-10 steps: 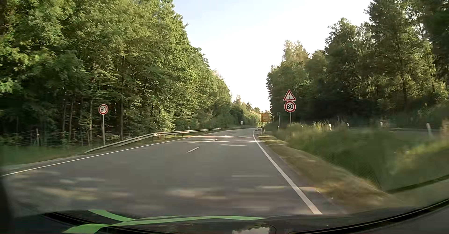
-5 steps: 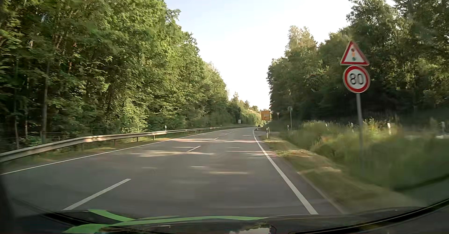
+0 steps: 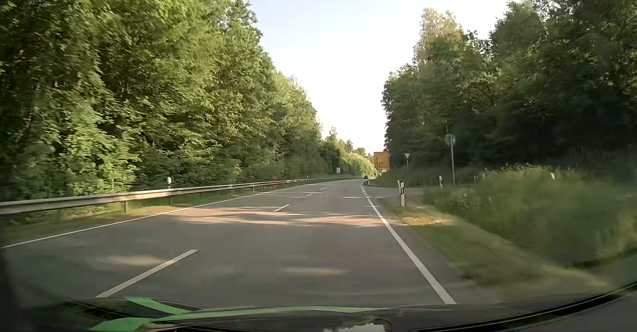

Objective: Follow the waypoints while adhering to traffic rules and regulations

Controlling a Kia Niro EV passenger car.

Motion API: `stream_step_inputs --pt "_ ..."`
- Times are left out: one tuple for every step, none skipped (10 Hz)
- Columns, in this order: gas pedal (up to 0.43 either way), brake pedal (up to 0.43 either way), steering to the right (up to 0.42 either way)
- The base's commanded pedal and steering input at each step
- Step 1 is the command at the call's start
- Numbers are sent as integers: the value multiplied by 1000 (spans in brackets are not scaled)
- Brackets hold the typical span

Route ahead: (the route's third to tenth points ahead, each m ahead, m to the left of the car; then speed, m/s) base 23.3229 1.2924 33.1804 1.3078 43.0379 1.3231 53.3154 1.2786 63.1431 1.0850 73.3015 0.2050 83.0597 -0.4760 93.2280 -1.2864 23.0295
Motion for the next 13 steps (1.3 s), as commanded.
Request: stream_step_inputs --pt "0 0 2" --pt "0 0 2" --pt "0 0 2" --pt "0 0 2" --pt "0 0 2" --pt "0 0 2" --pt "0 0 2" --pt "0 0 3" --pt "28 0 2" --pt "79 0 3" --pt "98 0 3" --pt "138 0 3" --pt "150 0 4"
